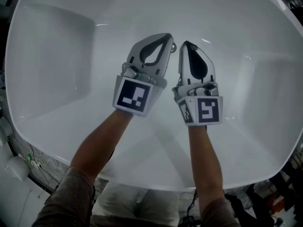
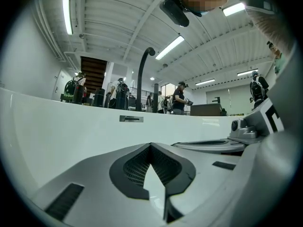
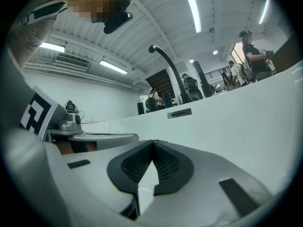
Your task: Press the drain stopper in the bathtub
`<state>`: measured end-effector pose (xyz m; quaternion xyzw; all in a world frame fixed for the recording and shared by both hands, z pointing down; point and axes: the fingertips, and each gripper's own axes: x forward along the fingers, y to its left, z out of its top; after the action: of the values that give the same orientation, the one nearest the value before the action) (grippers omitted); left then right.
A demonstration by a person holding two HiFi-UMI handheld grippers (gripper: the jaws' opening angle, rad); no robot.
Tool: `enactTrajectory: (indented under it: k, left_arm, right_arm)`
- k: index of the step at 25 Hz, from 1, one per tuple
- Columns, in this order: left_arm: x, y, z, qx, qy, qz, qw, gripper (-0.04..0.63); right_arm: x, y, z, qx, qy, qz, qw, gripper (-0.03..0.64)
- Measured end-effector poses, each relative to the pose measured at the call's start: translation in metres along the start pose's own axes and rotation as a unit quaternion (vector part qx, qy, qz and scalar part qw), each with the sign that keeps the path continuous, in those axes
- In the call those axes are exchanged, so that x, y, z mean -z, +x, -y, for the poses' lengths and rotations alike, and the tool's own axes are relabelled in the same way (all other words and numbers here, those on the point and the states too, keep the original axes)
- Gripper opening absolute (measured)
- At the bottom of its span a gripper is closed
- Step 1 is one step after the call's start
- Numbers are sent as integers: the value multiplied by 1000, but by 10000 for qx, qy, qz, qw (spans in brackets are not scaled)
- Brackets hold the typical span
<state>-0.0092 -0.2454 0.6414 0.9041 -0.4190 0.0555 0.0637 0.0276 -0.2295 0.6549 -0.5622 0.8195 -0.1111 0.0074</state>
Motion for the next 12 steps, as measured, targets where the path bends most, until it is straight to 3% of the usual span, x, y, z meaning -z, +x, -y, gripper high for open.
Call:
enactTrajectory:
  k: [12]
  left_arm:
    - [53,17,0,24,-33,-325,9995,2]
  right_arm:
    - [40,7,17,39,46,-174,9998,-2]
